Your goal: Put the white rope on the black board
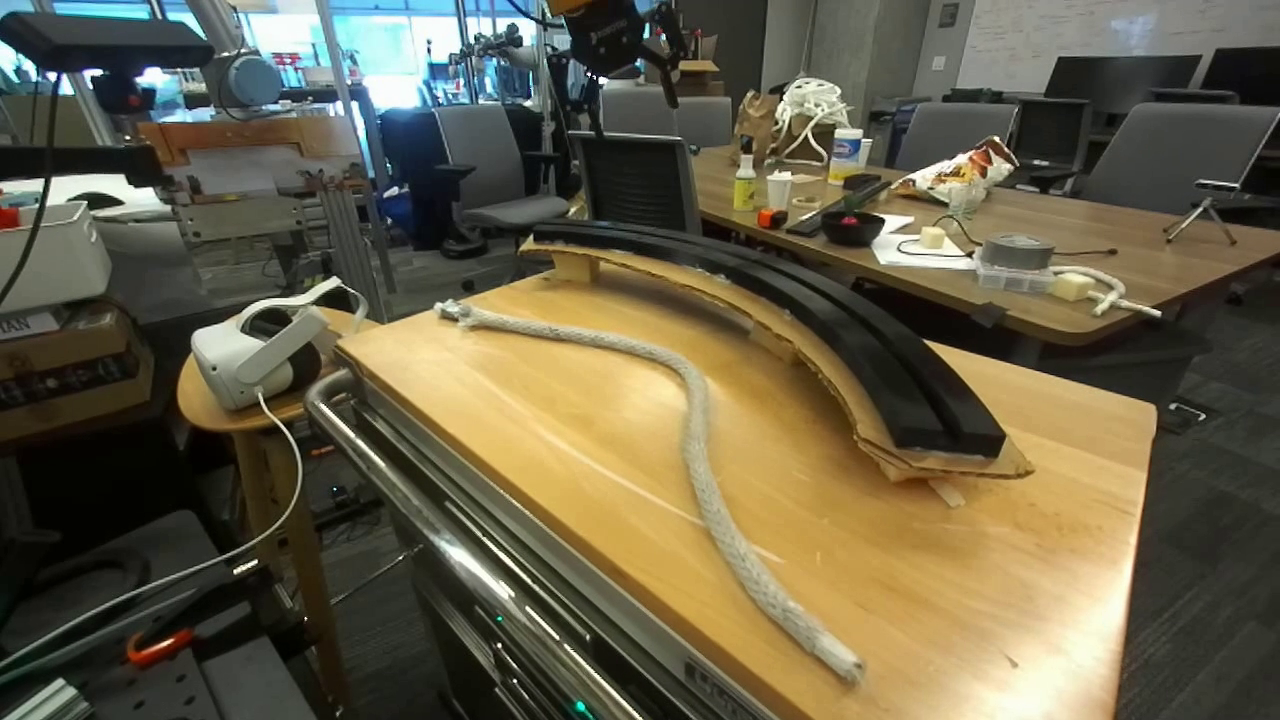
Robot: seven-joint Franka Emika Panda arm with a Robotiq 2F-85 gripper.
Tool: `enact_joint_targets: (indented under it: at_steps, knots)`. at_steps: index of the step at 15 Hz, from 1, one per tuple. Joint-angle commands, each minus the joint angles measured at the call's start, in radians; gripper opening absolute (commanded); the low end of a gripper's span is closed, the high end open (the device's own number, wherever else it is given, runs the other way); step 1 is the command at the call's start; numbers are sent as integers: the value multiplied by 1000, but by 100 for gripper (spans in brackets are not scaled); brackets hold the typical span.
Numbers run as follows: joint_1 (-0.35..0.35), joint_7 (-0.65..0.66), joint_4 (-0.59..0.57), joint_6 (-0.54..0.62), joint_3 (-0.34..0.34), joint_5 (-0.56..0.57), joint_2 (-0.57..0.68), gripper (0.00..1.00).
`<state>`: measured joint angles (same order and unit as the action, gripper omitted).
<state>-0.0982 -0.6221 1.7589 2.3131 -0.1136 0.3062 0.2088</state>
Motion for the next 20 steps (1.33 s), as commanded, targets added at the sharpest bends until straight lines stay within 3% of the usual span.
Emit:
enact_joint_targets:
  at_steps: [1,4,5,20]
  knots:
    - [-6,-101,-88,139,-31,1,93,100]
    - [22,-251,-125,227,-97,-131,169,100]
    - [-7,-151,-61,181,-53,-62,107,100]
    - [-6,-162,-64,185,-55,-73,127,100]
